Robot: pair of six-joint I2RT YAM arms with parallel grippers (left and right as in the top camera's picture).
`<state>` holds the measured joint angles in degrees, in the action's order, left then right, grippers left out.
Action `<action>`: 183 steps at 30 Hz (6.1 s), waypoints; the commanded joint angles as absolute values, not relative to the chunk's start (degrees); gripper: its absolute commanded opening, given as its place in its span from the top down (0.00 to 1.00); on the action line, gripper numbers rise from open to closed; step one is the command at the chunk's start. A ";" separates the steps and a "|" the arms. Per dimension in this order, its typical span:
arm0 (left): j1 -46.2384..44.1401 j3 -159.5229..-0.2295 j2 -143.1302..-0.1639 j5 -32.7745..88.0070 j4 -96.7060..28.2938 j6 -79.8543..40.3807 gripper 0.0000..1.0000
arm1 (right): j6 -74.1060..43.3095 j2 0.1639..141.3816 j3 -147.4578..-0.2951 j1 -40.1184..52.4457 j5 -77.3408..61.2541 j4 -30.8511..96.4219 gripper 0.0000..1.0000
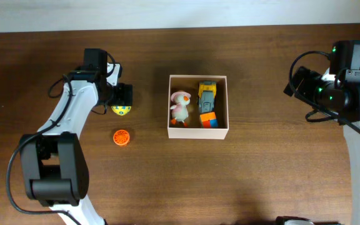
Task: Pack container
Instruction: 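Grasp the yellow lettered ball with the left gripper, then lower the ball into the box with the left gripper and release, then grasp the orange round toy with the left gripper, then carry the orange toy into the box and release it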
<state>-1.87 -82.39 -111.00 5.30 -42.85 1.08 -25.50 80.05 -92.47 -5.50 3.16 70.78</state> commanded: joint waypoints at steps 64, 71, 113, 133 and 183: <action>-29.26 -112.46 -117.30 7.68 -71.75 -2.98 0.01 | -25.56 80.23 -92.92 -5.76 3.66 70.98 0.01; -24.60 -123.81 -117.30 5.54 -82.04 -1.98 0.01 | -25.56 80.23 -92.92 -5.76 3.66 70.98 0.01; -6.13 -79.46 -117.38 2.28 -64.29 -12.19 0.22 | -25.56 80.23 -92.92 -5.76 3.66 70.98 0.01; -6.37 -77.30 -117.23 2.13 -60.90 -12.12 0.50 | -25.56 80.23 -92.92 -5.76 3.66 70.98 0.01; -28.58 -148.20 -119.20 -4.95 -90.08 -13.45 0.01 | -25.56 80.23 -92.92 -5.76 3.66 70.98 0.01</action>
<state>-30.72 -141.40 -126.23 -0.16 -87.29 -13.30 -25.50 80.12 -92.47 -5.50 3.16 70.96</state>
